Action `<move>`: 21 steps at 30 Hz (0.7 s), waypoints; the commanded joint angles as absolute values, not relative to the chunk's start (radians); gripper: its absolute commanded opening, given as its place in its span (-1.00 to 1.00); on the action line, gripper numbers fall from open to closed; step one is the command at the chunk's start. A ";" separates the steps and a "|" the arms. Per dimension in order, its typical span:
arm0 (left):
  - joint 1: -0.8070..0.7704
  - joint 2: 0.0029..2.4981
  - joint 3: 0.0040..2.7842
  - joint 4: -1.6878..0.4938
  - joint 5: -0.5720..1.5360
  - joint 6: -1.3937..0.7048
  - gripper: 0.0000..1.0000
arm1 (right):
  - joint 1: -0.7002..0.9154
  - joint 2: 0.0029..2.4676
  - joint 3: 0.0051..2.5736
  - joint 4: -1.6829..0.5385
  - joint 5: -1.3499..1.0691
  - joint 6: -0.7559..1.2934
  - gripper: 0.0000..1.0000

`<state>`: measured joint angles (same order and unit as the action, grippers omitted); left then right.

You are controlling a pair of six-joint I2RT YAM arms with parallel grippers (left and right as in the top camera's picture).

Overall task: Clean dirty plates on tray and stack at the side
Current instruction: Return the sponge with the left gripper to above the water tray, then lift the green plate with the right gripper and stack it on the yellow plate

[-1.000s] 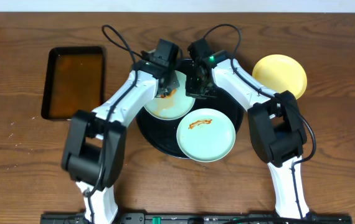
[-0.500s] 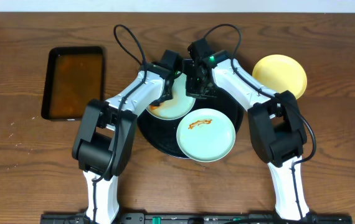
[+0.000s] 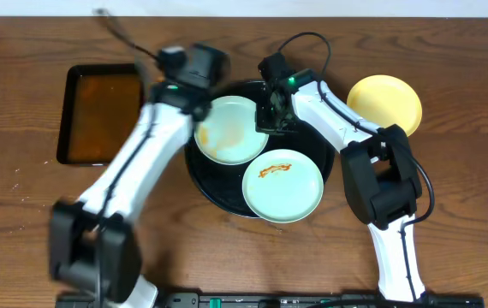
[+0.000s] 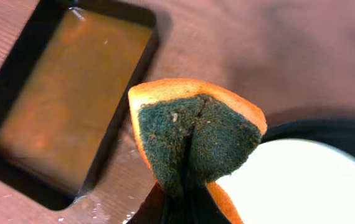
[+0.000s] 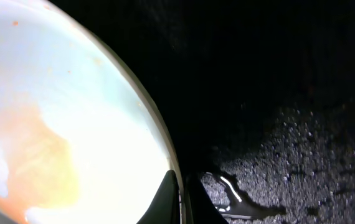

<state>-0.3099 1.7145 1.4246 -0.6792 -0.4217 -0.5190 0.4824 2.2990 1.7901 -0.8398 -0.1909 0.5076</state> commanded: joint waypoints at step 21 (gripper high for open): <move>0.316 1.646 1.417 -0.863 0.172 -0.513 -0.84 | 0.566 1.968 1.894 -0.857 0.482 0.099 -0.98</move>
